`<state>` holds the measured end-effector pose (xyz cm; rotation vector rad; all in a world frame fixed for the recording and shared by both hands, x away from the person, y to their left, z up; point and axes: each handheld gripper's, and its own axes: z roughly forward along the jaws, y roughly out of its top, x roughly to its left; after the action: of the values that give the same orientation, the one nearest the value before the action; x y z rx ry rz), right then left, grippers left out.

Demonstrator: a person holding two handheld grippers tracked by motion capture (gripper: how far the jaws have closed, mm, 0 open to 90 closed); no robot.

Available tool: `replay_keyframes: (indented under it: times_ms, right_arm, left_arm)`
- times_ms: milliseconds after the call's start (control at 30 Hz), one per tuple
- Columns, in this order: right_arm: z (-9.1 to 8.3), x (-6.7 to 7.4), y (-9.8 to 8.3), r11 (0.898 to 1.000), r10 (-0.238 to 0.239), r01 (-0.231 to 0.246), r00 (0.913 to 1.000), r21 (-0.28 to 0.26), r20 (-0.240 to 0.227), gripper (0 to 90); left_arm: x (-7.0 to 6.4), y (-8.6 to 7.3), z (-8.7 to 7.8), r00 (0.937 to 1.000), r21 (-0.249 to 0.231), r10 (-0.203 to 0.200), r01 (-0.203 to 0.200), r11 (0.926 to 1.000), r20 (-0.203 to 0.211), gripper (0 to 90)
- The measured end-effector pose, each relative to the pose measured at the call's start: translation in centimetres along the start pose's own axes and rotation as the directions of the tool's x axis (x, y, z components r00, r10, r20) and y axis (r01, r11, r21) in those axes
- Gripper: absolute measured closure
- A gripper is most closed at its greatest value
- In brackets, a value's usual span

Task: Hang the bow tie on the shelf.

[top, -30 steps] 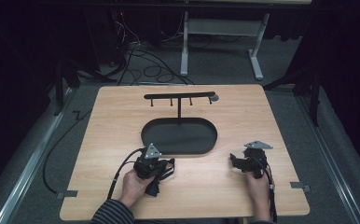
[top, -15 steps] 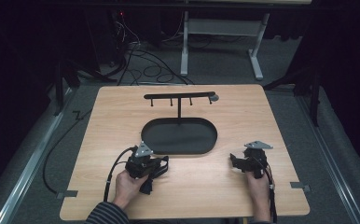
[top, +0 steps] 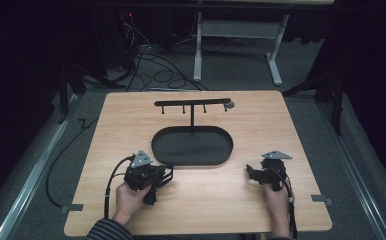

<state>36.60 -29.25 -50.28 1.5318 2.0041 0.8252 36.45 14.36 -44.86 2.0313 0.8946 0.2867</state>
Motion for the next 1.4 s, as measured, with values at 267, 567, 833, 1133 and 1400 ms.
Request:
replay_keyframes:
  times_ms: [267,567,833,1133,1400]
  right_arm:
    - [0.0,0.0,0.0,1.000,0.003,-0.003,1.0000,0.000,-0.001,21.1]
    - [0.0,0.0,0.0,1.000,0.002,-0.002,1.0000,0.001,-0.002,21.1]
    - [0.0,0.0,0.0,1.000,0.003,-0.003,1.0000,0.000,-0.002,21.1]
    - [0.0,0.0,0.0,1.000,0.002,-0.002,1.0000,0.000,-0.002,21.1]
    - [0.0,0.0,0.0,1.000,0.006,-0.006,1.0000,0.000,-0.002,21.1]
  left_arm:
    - [0.6,0.9,-1.5,0.9999,-0.036,-0.012,0.012,0.9993,-0.006,88.4]
    - [1.5,2.5,-2.7,0.9986,-0.075,-0.018,0.015,0.9971,-0.050,88.3]
    - [1.8,3.5,-3.0,0.9986,-0.092,-0.008,0.003,0.9958,-0.053,88.3]
    - [2.1,5.1,-2.8,0.9992,-0.116,0.004,-0.009,0.9932,-0.039,88.3]
    - [1.6,7.2,-2.3,0.9979,-0.110,0.050,-0.055,0.9924,-0.041,88.3]
